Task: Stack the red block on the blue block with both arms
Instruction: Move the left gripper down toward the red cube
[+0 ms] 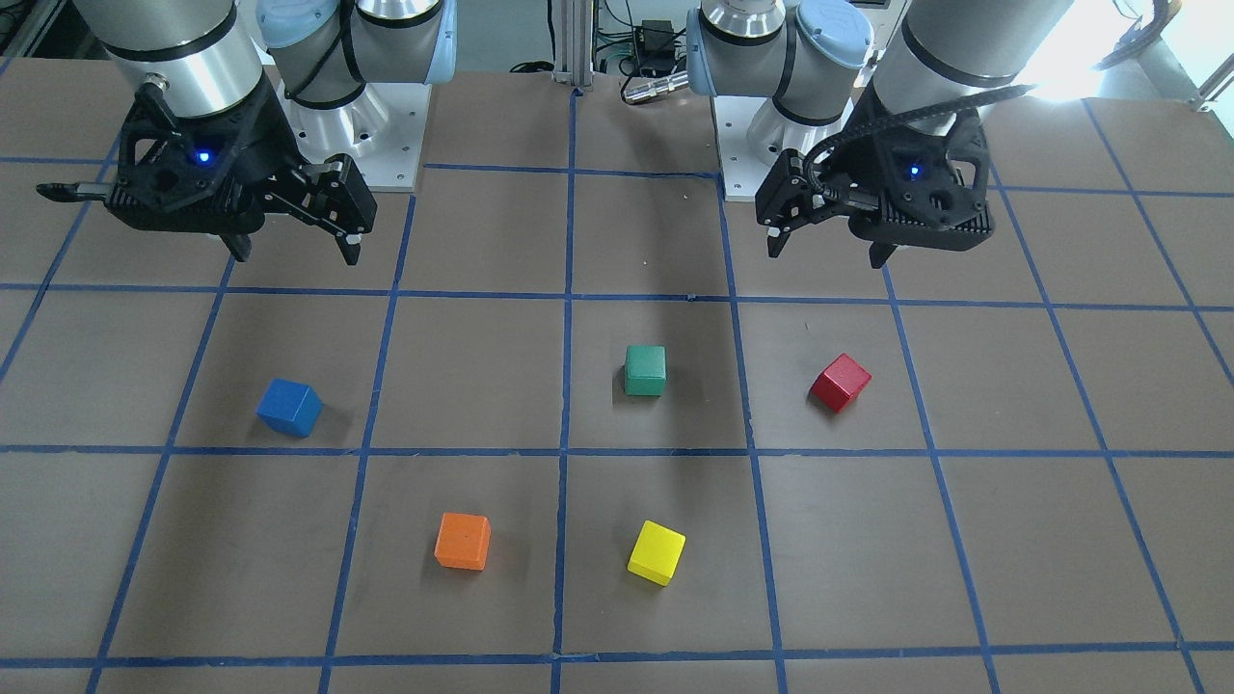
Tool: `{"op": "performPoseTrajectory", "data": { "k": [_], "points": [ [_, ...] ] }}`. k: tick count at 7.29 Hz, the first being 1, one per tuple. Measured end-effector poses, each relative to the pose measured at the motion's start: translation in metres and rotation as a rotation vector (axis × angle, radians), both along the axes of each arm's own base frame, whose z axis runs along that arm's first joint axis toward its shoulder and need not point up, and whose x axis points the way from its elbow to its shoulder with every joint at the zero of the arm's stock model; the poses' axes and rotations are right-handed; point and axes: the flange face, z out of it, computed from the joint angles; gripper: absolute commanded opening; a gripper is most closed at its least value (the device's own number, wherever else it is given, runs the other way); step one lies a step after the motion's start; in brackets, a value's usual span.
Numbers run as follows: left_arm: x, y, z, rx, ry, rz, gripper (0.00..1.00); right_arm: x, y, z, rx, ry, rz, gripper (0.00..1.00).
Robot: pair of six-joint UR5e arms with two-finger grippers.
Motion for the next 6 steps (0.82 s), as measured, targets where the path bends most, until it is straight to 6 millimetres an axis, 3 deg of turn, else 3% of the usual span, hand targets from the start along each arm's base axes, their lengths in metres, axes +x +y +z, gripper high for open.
{"op": "performPoseTrajectory", "data": {
  "k": [2,3,6],
  "points": [
    [0.005,0.003,-0.009,0.015,-0.007,0.009,1.00,0.000,0.000,0.001,-0.001,0.000,0.001,1.00],
    [0.016,0.003,-0.028,0.033,-0.034,0.027,1.00,0.000,0.000,0.000,0.000,0.000,0.002,1.00],
    [0.076,0.008,-0.116,0.056,-0.088,0.150,1.00,0.000,0.002,-0.001,0.005,0.000,0.002,1.00]
  ]
}}
